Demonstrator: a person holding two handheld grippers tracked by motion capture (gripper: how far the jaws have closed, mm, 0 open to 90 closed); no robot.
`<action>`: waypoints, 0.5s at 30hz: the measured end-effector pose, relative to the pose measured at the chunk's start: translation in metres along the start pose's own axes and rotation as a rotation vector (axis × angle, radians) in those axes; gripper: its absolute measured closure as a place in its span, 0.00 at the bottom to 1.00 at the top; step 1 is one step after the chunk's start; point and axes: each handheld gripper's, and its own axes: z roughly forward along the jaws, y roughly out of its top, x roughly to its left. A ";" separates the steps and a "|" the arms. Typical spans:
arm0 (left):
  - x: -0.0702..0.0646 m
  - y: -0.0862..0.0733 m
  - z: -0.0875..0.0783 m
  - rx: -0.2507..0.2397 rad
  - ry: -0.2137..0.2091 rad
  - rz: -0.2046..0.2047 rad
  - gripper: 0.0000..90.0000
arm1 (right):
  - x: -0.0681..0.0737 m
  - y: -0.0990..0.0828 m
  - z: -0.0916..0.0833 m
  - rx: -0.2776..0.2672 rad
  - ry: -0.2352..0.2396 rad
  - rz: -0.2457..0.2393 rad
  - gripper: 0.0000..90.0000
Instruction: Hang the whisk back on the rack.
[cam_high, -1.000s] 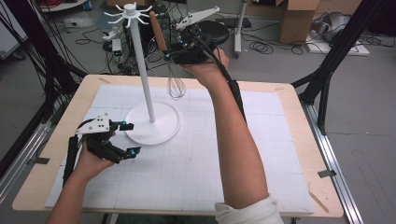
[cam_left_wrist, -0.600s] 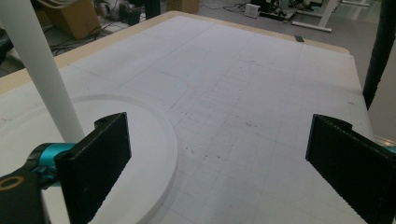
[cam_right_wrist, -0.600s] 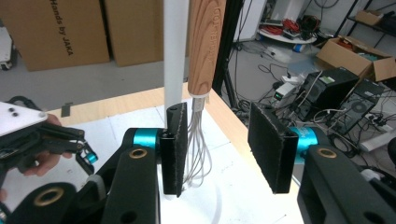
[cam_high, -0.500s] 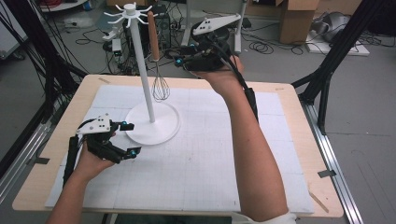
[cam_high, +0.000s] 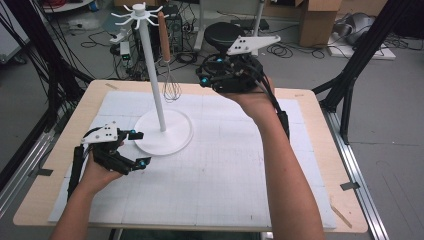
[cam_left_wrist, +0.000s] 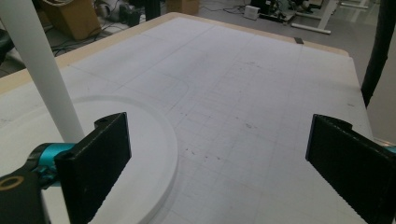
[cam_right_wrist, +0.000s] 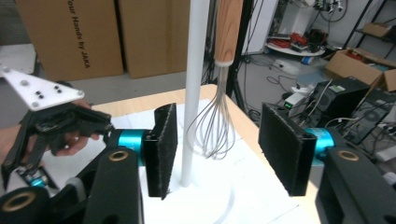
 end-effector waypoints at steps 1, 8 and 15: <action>0.000 0.000 0.000 0.002 -0.001 0.000 0.08 | 0.000 -0.004 -0.001 0.000 0.000 0.003 0.49; 0.001 0.000 0.000 -0.001 0.003 0.001 0.08 | 0.001 -0.030 -0.012 -0.002 -0.002 0.022 0.43; -0.001 0.000 0.003 0.011 -0.001 0.002 0.08 | 0.007 -0.053 -0.019 0.005 0.007 0.035 0.34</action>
